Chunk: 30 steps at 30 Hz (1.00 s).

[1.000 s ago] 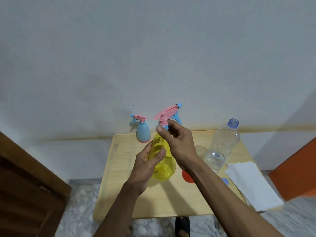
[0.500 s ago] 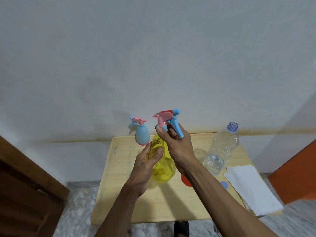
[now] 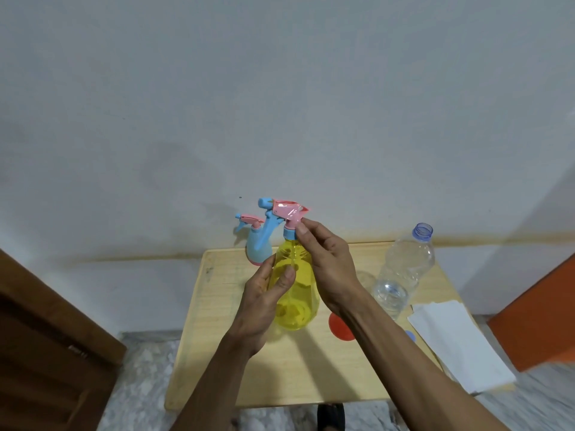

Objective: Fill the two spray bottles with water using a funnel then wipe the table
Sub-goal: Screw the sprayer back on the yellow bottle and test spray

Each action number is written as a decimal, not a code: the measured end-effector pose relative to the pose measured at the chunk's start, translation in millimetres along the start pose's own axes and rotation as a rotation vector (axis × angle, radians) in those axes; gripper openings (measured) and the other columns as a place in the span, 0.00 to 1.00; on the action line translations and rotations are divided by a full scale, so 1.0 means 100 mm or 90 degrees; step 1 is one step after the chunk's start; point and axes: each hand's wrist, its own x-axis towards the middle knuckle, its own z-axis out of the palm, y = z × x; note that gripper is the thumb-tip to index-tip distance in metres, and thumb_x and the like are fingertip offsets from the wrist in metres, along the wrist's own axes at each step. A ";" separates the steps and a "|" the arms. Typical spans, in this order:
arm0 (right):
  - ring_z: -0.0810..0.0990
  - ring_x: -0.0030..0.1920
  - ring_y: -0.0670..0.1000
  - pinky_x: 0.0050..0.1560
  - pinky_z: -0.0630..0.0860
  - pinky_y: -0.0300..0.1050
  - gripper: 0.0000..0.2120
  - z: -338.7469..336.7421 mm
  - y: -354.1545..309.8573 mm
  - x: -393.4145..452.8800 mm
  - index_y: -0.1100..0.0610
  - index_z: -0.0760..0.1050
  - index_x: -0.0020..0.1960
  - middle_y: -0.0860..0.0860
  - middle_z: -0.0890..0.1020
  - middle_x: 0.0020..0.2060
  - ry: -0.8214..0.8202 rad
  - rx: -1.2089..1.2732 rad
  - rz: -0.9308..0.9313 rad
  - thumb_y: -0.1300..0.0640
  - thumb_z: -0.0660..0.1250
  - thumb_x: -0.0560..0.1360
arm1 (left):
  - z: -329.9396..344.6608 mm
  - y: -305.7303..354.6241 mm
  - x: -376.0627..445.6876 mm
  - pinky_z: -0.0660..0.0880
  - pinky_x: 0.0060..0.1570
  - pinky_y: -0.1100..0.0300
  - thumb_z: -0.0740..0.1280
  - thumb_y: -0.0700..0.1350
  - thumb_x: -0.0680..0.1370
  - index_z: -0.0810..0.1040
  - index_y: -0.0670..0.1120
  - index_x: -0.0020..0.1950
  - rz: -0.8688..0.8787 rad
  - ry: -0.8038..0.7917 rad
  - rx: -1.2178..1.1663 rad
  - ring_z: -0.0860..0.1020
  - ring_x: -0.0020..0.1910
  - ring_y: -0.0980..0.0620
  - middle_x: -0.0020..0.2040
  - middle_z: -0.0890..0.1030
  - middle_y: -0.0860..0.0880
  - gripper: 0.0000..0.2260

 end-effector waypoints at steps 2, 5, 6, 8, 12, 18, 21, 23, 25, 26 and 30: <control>0.80 0.51 0.53 0.58 0.78 0.58 0.08 0.00 0.01 0.01 0.51 0.83 0.53 0.57 0.84 0.50 0.016 -0.003 -0.007 0.54 0.76 0.75 | 0.00 -0.01 0.00 0.72 0.67 0.37 0.70 0.56 0.75 0.77 0.56 0.67 0.001 -0.001 0.002 0.79 0.65 0.45 0.63 0.82 0.48 0.21; 0.80 0.52 0.53 0.57 0.78 0.57 0.09 -0.02 0.01 0.02 0.52 0.83 0.53 0.59 0.84 0.50 0.014 -0.004 -0.010 0.55 0.76 0.74 | 0.01 0.00 0.00 0.73 0.67 0.38 0.71 0.57 0.73 0.78 0.56 0.66 0.002 0.002 0.007 0.80 0.64 0.46 0.62 0.83 0.48 0.21; 0.80 0.50 0.52 0.55 0.78 0.55 0.08 -0.03 0.01 0.01 0.54 0.83 0.55 0.57 0.84 0.48 0.007 -0.001 -0.006 0.56 0.75 0.76 | 0.02 -0.01 0.00 0.73 0.67 0.38 0.71 0.57 0.73 0.78 0.56 0.66 0.003 0.001 0.008 0.80 0.64 0.46 0.62 0.83 0.48 0.21; 0.79 0.48 0.50 0.52 0.77 0.52 0.08 -0.04 0.00 0.00 0.57 0.83 0.55 0.53 0.83 0.45 0.001 -0.003 0.004 0.55 0.73 0.78 | 0.02 -0.02 0.00 0.73 0.67 0.38 0.71 0.56 0.74 0.78 0.56 0.66 0.000 0.003 0.009 0.80 0.64 0.46 0.62 0.83 0.48 0.21; 0.80 0.52 0.54 0.60 0.78 0.56 0.22 -0.02 0.03 -0.01 0.54 0.82 0.57 0.54 0.85 0.51 0.035 -0.033 -0.004 0.46 0.80 0.68 | 0.03 -0.02 -0.02 0.72 0.68 0.39 0.70 0.53 0.76 0.77 0.54 0.69 0.002 0.007 0.002 0.79 0.66 0.46 0.64 0.82 0.48 0.21; 0.83 0.51 0.51 0.55 0.80 0.47 0.14 0.01 0.05 -0.08 0.55 0.83 0.57 0.56 0.86 0.50 0.030 -0.042 -0.003 0.53 0.76 0.73 | 0.00 -0.07 -0.06 0.69 0.69 0.35 0.72 0.56 0.74 0.75 0.53 0.70 -0.008 0.013 -0.002 0.77 0.67 0.44 0.66 0.81 0.46 0.25; 0.82 0.49 0.46 0.50 0.79 0.40 0.12 0.03 0.06 -0.12 0.55 0.82 0.59 0.52 0.86 0.49 0.024 -0.050 -0.004 0.56 0.74 0.76 | -0.01 -0.08 -0.06 0.69 0.69 0.34 0.73 0.57 0.74 0.75 0.54 0.71 -0.006 0.014 -0.003 0.77 0.68 0.43 0.66 0.80 0.46 0.26; 0.82 0.51 0.48 0.54 0.79 0.43 0.09 0.02 0.07 -0.14 0.53 0.84 0.58 0.55 0.86 0.50 -0.001 -0.052 0.000 0.54 0.71 0.79 | -0.03 -0.08 -0.07 0.68 0.69 0.33 0.73 0.57 0.74 0.75 0.54 0.71 -0.006 0.018 -0.007 0.77 0.68 0.42 0.66 0.81 0.46 0.26; 0.82 0.51 0.50 0.56 0.78 0.47 0.09 0.02 0.07 -0.15 0.54 0.84 0.57 0.56 0.86 0.51 -0.002 -0.047 0.000 0.54 0.70 0.79 | -0.04 -0.08 -0.07 0.68 0.69 0.33 0.73 0.56 0.75 0.75 0.54 0.71 -0.007 0.017 -0.006 0.77 0.68 0.41 0.66 0.80 0.45 0.25; 0.82 0.53 0.50 0.56 0.79 0.47 0.09 0.01 0.08 -0.14 0.55 0.83 0.58 0.56 0.86 0.52 0.010 -0.054 -0.004 0.55 0.72 0.78 | -0.04 -0.08 -0.07 0.68 0.69 0.33 0.72 0.56 0.75 0.74 0.54 0.71 -0.004 0.013 -0.004 0.77 0.68 0.41 0.66 0.80 0.45 0.25; 0.83 0.59 0.52 0.60 0.79 0.49 0.13 0.02 0.08 -0.13 0.54 0.82 0.61 0.53 0.86 0.55 0.015 -0.051 0.004 0.54 0.72 0.78 | -0.04 -0.07 -0.06 0.68 0.69 0.33 0.72 0.56 0.76 0.75 0.54 0.71 0.000 0.011 -0.015 0.77 0.68 0.41 0.66 0.80 0.45 0.24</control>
